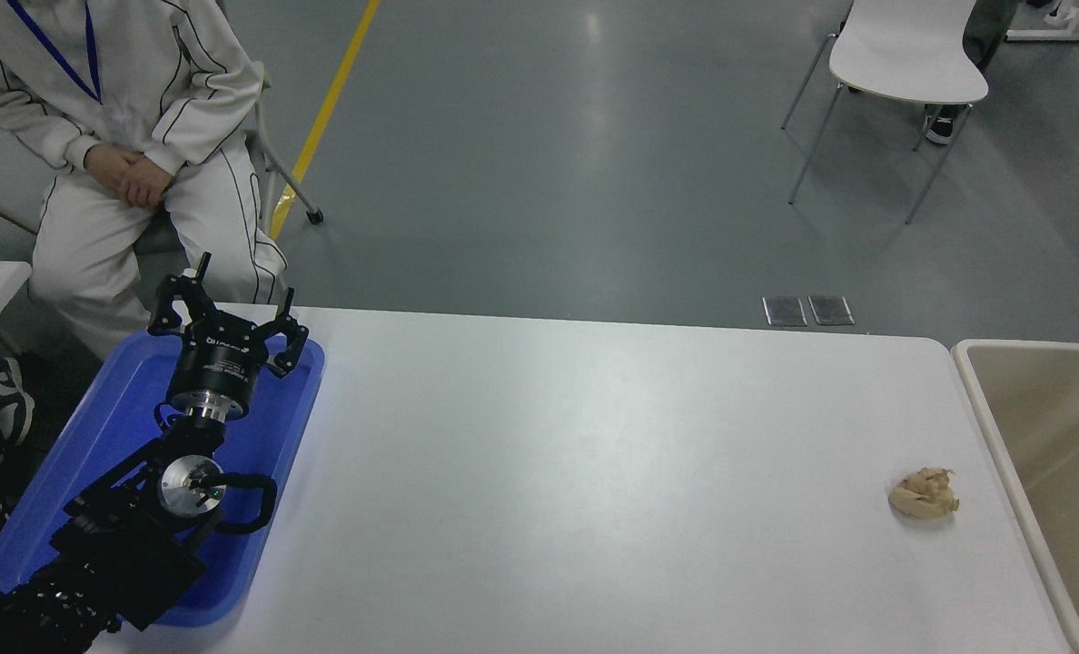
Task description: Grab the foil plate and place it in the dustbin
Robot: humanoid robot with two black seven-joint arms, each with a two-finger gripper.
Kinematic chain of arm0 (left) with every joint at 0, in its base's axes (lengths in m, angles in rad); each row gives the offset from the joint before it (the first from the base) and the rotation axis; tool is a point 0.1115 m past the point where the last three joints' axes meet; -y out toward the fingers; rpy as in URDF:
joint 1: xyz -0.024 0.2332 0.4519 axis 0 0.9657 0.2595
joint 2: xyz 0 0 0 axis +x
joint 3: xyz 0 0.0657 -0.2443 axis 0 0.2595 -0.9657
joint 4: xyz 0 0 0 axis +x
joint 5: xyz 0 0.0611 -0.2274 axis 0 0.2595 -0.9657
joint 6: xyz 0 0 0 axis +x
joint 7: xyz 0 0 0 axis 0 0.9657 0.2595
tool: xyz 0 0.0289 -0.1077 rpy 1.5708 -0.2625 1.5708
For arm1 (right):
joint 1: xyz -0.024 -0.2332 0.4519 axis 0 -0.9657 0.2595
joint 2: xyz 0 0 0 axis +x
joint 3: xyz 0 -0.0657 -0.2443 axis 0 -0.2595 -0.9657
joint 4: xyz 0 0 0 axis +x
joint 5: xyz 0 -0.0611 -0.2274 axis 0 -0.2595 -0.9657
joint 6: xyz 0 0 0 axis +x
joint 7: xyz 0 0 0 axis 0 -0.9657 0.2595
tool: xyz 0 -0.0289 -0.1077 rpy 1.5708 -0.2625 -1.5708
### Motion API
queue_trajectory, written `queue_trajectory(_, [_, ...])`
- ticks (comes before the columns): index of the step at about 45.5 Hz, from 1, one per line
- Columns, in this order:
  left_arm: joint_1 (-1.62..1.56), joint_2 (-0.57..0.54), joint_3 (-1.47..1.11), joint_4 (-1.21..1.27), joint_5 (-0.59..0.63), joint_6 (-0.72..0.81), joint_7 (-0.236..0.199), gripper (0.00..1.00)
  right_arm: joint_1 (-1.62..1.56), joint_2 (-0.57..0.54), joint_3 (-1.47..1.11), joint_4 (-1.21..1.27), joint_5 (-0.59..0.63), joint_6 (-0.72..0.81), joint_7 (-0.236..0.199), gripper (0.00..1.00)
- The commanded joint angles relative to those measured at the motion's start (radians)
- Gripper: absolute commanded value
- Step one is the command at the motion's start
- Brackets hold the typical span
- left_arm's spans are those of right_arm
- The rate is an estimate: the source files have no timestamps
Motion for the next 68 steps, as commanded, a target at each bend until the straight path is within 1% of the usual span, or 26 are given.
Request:
queue_trajectory(1, [0.000, 0.000, 0.000, 0.001, 0.000, 0.000, 0.000, 1.00, -0.271, 0.115, 0.213, -0.186, 0.033, -0.072, -0.004, 0.00])
queue_trajectory(7, [0.000, 0.000, 0.000, 0.001, 0.000, 0.000, 0.000, 1.00, -0.380, 0.232, 0.261, -0.346, 0.128, -0.081, -0.031, 0.00])
queue_trajectory(11, [0.000, 0.000, 0.000, -0.001, 0.000, 0.000, 0.000, 1.00, -0.440, 0.322, 0.268, -0.456, 0.189, -0.113, -0.035, 0.00])
queue_trajectory(15, [0.000, 0.000, 0.000, -0.001, 0.000, 0.000, 0.000, 1.00, -0.464, 0.367, 0.271, -0.489, 0.212, -0.157, -0.038, 0.00])
queue_trajectory(19, [0.000, 0.000, 0.000, 0.001, 0.000, 0.000, 0.000, 1.00, -0.483, 0.389, 0.287, -0.490, 0.228, -0.236, -0.044, 0.00])
queue_trajectory(25, [0.000, 0.000, -0.001, 0.001, 0.000, 0.000, 0.000, 1.00, -0.509, 0.431, 0.336, -0.493, 0.248, -0.342, -0.084, 0.00])
queue_trajectory(29, [0.000, 0.000, 0.000, -0.001, 0.000, 0.000, 0.000, 1.00, -0.513, 0.436, 0.371, -0.492, 0.248, -0.381, -0.093, 0.00])
queue_trajectory(34, [0.000, 0.000, 0.000, 0.001, 0.000, 0.000, 0.000, 1.00, -0.518, 0.453, 0.406, -0.493, 0.248, -0.415, -0.120, 0.00])
queue_trajectory(48, [0.000, 0.000, 0.000, 0.001, 0.000, 0.000, 0.000, 1.00, -0.524, 0.465, 0.420, -0.495, 0.229, -0.441, -0.119, 0.01])
queue_trajectory(49, [0.000, 0.000, 0.000, -0.001, 0.000, 0.000, 0.000, 1.00, -0.524, 0.464, 0.419, -0.495, 0.228, -0.444, -0.117, 0.13])
queue_trajectory(51, [0.000, 0.000, -0.001, -0.001, 0.000, 0.000, 0.000, 1.00, -0.524, 0.464, 0.419, -0.495, 0.226, -0.463, -0.116, 0.33])
queue_trajectory(54, [0.000, 0.000, 0.000, 0.001, 0.000, 0.000, 0.000, 1.00, -0.524, 0.465, 0.417, -0.495, 0.226, -0.503, -0.116, 0.50])
queue_trajectory(56, [0.000, 0.000, 0.000, -0.001, 0.000, 0.000, 0.000, 1.00, -0.524, 0.465, 0.419, -0.495, 0.226, -0.532, -0.116, 0.66])
queue_trajectory(58, [0.000, 0.000, 0.000, 0.001, 0.000, 0.000, 0.000, 1.00, -0.524, 0.465, 0.419, -0.495, 0.226, -0.555, -0.114, 0.76])
queue_trajectory(61, [0.000, 0.000, 0.000, -0.001, 0.000, 0.000, 0.000, 1.00, -0.524, 0.467, 0.419, -0.495, 0.226, -0.573, -0.116, 0.80])
queue_trajectory(68, [0.000, 0.000, 0.000, -0.001, 0.000, 0.000, 0.000, 1.00, -0.526, 0.467, 0.419, -0.492, 0.228, -0.575, -0.114, 0.85])
